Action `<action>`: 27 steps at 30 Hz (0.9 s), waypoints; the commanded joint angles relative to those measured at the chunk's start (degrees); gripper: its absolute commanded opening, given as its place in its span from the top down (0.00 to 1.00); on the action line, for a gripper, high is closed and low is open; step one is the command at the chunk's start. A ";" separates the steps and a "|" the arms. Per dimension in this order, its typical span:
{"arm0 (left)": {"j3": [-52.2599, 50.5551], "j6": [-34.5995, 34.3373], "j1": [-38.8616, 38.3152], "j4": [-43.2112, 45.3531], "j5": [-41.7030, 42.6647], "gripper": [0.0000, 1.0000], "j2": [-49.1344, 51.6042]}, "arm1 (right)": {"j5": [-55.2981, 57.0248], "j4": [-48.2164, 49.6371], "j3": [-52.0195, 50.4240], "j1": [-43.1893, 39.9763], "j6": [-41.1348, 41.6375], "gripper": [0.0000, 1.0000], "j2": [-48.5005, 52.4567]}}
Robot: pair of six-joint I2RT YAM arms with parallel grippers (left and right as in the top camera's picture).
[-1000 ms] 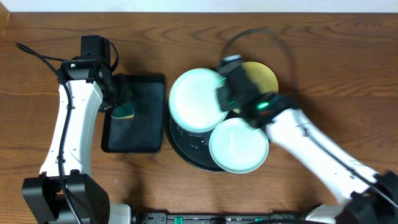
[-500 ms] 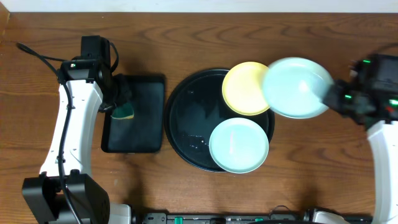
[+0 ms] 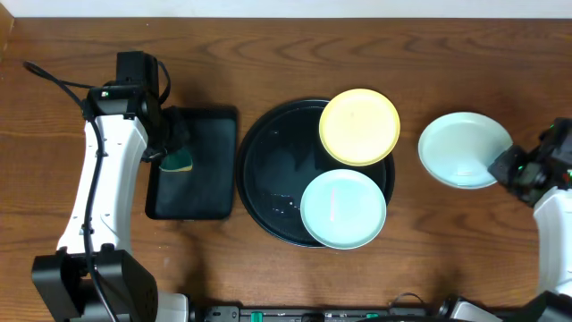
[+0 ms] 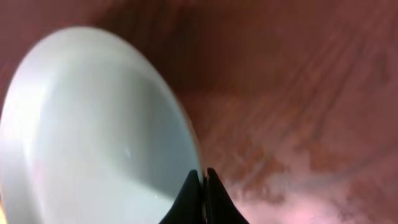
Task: Clean dirty plates on tray and stack at the side
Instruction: 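Lift the mint plate with the right gripper and place it right of the tray, then move the right gripper to the yellow plate rim and grasp it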
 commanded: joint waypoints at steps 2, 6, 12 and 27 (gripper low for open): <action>-0.26 0.37 0.24 -0.17 -0.50 0.93 -0.37 | 0.72 8.37 -7.67 -0.17 0.13 0.99 1.36; -0.26 0.37 0.24 -0.17 -0.50 0.93 -0.37 | 0.39 12.90 -11.63 -0.13 0.09 0.99 2.99; -0.26 0.37 0.24 -0.15 -0.52 0.92 -0.37 | -0.59 14.10 -12.07 -0.13 -1.22 0.90 6.10; -0.26 0.37 0.24 0.22 -0.52 0.93 -0.37 | -9.92 -6.29 15.45 9.66 -12.87 0.48 7.10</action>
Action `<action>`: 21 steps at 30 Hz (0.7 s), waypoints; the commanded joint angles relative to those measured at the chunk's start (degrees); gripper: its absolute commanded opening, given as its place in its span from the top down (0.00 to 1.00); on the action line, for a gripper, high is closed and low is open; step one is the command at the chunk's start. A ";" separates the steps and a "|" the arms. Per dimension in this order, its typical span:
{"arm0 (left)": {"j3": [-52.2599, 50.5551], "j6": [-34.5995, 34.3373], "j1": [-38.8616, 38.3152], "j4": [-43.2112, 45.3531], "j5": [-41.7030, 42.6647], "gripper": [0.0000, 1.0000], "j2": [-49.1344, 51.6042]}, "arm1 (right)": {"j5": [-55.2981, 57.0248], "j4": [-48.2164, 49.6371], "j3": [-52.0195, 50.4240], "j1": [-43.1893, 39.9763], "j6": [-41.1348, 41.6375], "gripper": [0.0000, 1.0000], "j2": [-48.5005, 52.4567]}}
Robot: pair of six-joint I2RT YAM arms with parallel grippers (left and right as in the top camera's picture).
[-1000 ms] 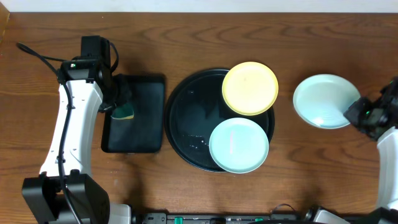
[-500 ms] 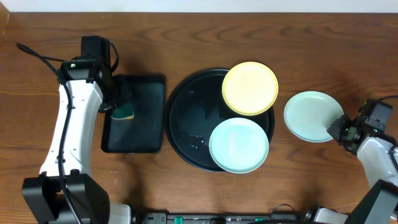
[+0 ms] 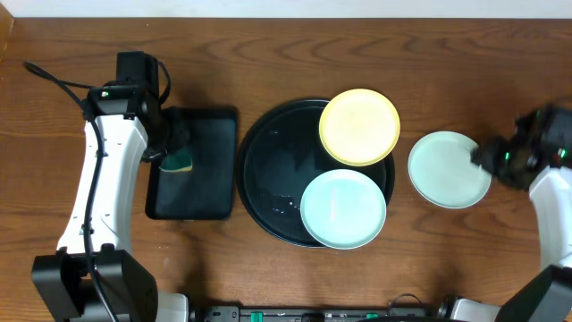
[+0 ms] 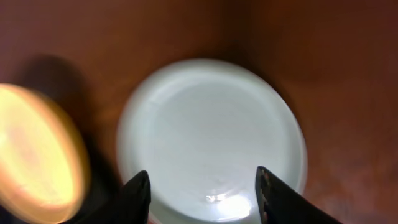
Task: Clean dirty plates on tray and stack at the side
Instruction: 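Move the right gripper to the yellow plate rim and grasp it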
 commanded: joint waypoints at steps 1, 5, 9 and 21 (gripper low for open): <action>-0.26 0.37 0.24 0.26 -0.48 0.93 -0.37 | -1.44 -1.49 7.50 6.12 -6.45 0.48 1.84; -0.26 0.35 0.24 0.46 -0.50 0.93 -0.37 | -1.44 -2.29 13.22 13.29 -11.19 0.45 7.91; -0.26 0.37 0.24 0.46 -0.50 0.92 -0.37 | -1.42 -2.27 17.40 18.40 -14.21 0.41 16.61; -0.26 0.35 0.24 0.66 -0.50 0.93 -0.37 | -7.80 1.49 19.23 19.69 -16.50 0.56 32.37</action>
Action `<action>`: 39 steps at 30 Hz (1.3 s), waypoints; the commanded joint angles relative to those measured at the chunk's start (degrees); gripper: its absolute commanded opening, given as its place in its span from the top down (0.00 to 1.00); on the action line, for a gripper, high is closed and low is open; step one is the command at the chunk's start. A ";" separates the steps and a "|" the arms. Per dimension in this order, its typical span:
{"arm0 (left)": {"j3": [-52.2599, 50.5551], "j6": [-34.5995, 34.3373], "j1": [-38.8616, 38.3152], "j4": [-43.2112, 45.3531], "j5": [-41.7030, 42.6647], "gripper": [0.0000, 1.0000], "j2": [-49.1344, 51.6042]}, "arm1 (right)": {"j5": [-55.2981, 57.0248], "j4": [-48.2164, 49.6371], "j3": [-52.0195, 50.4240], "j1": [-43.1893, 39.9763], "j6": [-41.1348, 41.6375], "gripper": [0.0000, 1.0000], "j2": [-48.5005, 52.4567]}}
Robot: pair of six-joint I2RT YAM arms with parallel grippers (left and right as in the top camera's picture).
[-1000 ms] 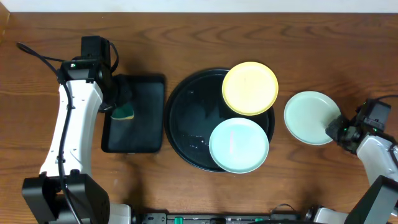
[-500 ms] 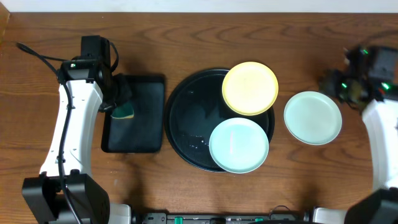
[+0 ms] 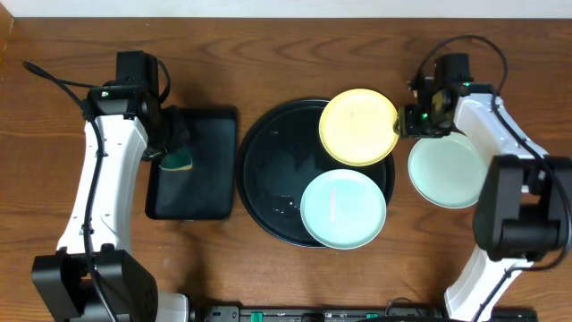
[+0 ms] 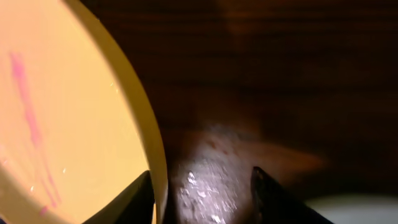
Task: Clean dirty plates on tray and stack at the side
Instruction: 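Move the right gripper to the yellow plate rim and grasp it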
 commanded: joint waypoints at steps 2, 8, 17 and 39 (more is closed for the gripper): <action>-0.26 0.37 0.24 -0.04 -0.50 0.92 -0.37 | -5.27 1.14 1.27 0.17 -1.92 0.61 1.55; -0.26 0.35 0.24 0.00 -0.50 0.92 -0.37 | -7.02 2.75 1.27 0.22 -1.49 0.84 1.55; -0.26 0.37 0.24 0.00 -0.50 0.93 -0.37 | -15.50 2.69 1.33 1.57 3.19 0.99 0.44; -0.26 0.33 -10.80 6.16 -0.46 0.92 2.21 | 2.89 5.09 1.31 20.83 17.86 0.99 4.28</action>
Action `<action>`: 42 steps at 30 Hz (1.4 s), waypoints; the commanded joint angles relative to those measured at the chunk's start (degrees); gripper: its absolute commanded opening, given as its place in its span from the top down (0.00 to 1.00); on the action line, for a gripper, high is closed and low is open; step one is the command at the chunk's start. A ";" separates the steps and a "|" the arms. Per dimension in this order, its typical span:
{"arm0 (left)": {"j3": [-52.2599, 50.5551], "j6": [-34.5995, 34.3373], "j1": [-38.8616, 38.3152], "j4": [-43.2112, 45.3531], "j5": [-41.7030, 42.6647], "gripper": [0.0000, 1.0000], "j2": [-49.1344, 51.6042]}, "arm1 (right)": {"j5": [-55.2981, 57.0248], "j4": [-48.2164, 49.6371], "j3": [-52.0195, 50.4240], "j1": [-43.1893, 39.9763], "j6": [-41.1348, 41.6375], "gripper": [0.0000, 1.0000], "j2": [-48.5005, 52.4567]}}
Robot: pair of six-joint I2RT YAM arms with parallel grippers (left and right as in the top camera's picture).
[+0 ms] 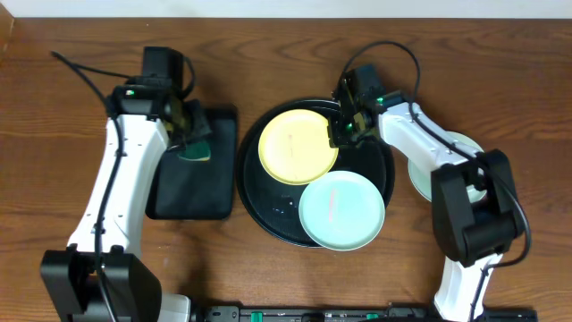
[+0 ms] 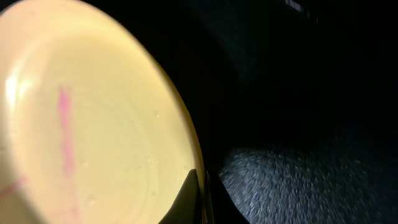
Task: Clean dirty plates on tray and stack at the side
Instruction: 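Move the right gripper to the yellow plate rim and grasp it, then scrub the yellow plate with the sponge in the left gripper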
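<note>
A yellow plate (image 1: pixel 298 148) with pink streaks lies inside the round black tray (image 1: pixel 268 207), toward its upper left. My right gripper (image 1: pixel 344 134) is shut on the plate's right rim. The right wrist view shows the same rim of the yellow plate (image 2: pixel 93 124) between my closed right gripper (image 2: pixel 202 193). A light blue plate (image 1: pixel 341 210) sits at the tray's lower right. My left gripper (image 1: pixel 190 134) is shut on a green and yellow sponge (image 1: pixel 197 152) over the black rectangular tray (image 1: pixel 183 192).
A pale green plate (image 1: pixel 420 179) lies on the wooden table right of the round tray, partly hidden under my right arm. Water drops glisten on the round tray's floor. The left arm's cable runs off to the upper left.
My right gripper, open at the yellow plate's right rim, is now shut on it, and the plate sits further left inside the round tray. My left arm has shifted right with the sponge.
My right gripper first held the pale green plate tilted at the far right. Then it was open, with that plate flat on the table. Then it stood open at the yellow plate's rim. Now it grips that plate, which sits deeper in the tray.
</note>
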 commanded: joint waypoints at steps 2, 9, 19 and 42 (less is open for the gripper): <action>-0.26 0.28 -6.05 2.86 -0.46 0.93 3.28 | 2.64 0.37 0.79 -0.26 1.49 0.99 3.85; -0.26 -2.27 -16.09 11.91 2.99 0.92 10.54 | 1.97 1.11 0.74 -0.24 2.16 0.99 7.50; -0.26 -2.25 -22.75 19.45 2.29 0.93 20.72 | 2.05 1.92 0.72 -0.35 2.10 0.99 8.00; -0.26 -4.33 -22.80 22.69 -5.55 0.92 25.29 | 2.51 2.69 0.11 -0.35 2.10 0.99 8.00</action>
